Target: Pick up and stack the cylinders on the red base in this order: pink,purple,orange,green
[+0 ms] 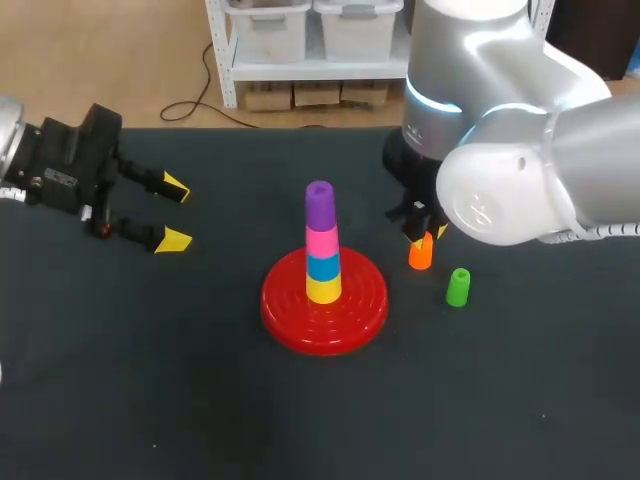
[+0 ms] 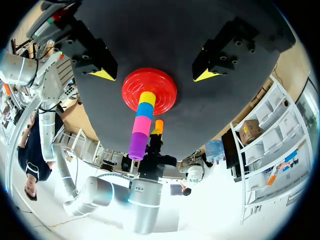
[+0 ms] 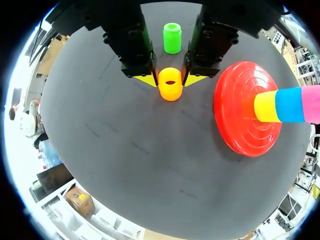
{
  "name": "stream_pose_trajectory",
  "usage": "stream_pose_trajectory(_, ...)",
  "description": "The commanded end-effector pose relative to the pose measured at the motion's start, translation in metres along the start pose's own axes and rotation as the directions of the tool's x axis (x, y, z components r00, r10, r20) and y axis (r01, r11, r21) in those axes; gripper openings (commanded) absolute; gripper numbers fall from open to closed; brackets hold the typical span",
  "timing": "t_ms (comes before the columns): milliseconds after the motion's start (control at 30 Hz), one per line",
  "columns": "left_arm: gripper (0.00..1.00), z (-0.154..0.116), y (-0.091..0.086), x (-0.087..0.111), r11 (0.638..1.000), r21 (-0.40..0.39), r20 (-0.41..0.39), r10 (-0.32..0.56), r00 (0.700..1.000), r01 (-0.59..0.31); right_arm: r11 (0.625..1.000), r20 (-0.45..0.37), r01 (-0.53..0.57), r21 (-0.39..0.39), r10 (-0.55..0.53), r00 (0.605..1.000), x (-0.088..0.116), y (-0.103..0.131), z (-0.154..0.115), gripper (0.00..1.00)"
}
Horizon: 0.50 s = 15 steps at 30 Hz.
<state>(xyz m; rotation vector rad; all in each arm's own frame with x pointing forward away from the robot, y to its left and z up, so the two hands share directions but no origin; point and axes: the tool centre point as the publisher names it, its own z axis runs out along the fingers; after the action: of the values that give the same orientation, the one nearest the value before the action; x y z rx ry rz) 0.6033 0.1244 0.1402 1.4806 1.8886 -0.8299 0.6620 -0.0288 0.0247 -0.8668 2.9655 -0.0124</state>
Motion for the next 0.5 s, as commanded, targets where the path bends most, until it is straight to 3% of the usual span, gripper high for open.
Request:
stream_pose_trajectory(33, 1.00, 0.000, 0.000, 0.001, 1.000, -0.001, 0.004, 0.003, 1.000, -0.003, 1.000, -0.005, 0.002, 0.001, -0.002, 1.000, 0.000, 0.002, -0.012, 0.00)
stream_pose_trajectory(100, 1.00, 0.000, 0.000, 0.001, 1.000, -0.001, 0.004, 0.003, 1.000, -0.003, 1.000, -0.028, 0.019, -0.012, -0.019, 0.999, -0.003, 0.005, -0.025, 0.00)
stream_pose_trajectory(500, 1.00, 0.000, 0.000, 0.001, 1.000, -0.001, 0.004, 0.003, 1.000, -0.003, 0.993, 0.099, 0.117, -0.006, -0.116, 0.988, -0.007, 0.034, -0.136, 0.00)
